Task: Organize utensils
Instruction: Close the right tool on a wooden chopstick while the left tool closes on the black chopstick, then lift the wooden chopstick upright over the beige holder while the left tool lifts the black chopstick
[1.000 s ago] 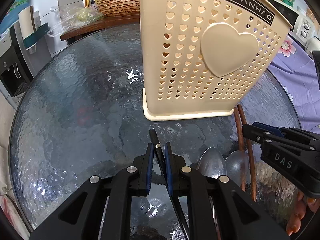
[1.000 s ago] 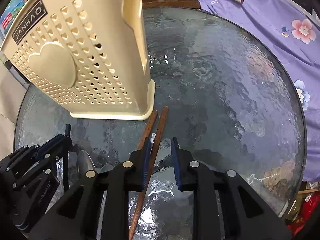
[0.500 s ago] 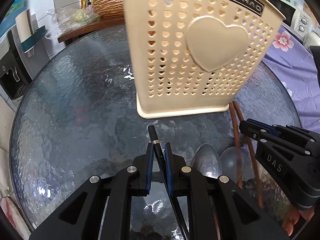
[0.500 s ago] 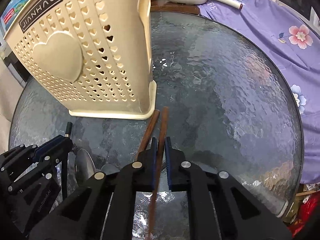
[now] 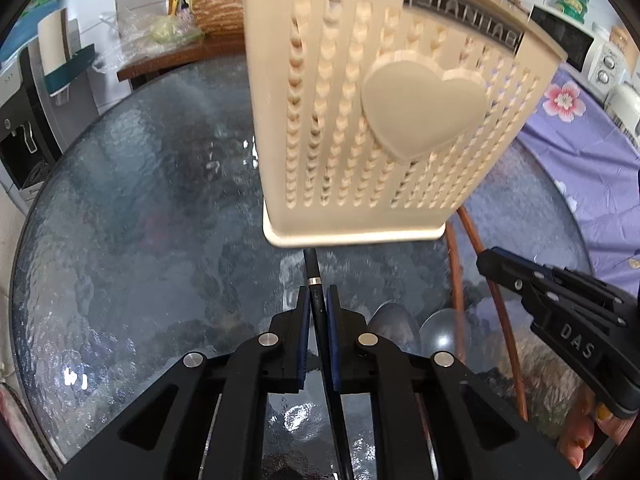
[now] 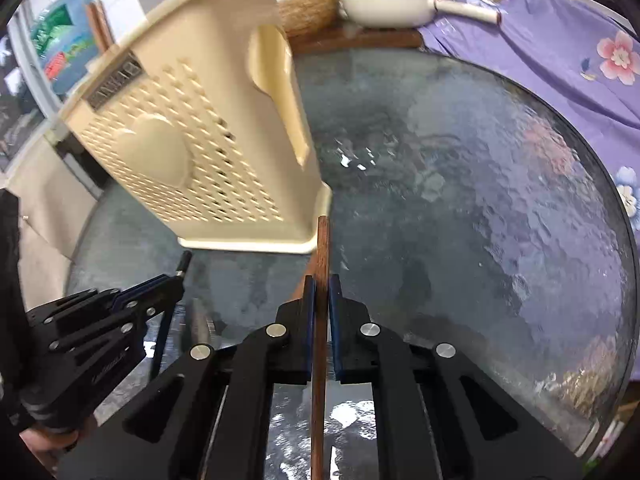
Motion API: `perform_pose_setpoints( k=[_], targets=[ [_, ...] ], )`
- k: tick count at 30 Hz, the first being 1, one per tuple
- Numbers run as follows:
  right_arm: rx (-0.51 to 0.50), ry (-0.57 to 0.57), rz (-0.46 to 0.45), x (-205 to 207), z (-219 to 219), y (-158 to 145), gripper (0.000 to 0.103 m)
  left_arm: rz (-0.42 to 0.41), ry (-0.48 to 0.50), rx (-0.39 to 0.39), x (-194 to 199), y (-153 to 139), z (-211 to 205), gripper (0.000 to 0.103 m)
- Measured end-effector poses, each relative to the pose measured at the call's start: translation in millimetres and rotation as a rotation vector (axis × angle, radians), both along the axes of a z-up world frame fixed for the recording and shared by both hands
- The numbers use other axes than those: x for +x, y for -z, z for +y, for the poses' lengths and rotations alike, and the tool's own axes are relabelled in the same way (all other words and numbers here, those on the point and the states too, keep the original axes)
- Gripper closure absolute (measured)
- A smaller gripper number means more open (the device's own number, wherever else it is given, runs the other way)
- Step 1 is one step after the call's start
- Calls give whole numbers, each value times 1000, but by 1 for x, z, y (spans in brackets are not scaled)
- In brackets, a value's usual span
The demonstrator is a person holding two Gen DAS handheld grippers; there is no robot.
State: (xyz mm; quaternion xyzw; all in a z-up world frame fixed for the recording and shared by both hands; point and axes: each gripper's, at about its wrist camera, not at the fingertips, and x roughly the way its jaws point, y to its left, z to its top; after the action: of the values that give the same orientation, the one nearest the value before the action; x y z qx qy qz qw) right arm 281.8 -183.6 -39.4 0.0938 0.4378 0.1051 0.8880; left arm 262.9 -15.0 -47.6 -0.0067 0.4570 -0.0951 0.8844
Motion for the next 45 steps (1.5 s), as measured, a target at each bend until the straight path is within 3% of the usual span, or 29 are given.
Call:
perform_pose_setpoints(
  k=[15, 22, 31, 45],
  targets=[
    [191, -113, -227, -46, -34, -64, 96, -186, -1, -99, -35, -69, 19, 96],
    [188, -176, -349, -70, -35, -97, 96, -250, 10, -117, -48, -94, 24, 96],
    [161, -236, -394, -83, -35, -121, 96, -355, 48, -109, -75, -125, 24, 96],
    [140, -311, -445, -97, -25, -151, 96, -418, 73, -123, -89, -152, 27, 96]
  ],
)
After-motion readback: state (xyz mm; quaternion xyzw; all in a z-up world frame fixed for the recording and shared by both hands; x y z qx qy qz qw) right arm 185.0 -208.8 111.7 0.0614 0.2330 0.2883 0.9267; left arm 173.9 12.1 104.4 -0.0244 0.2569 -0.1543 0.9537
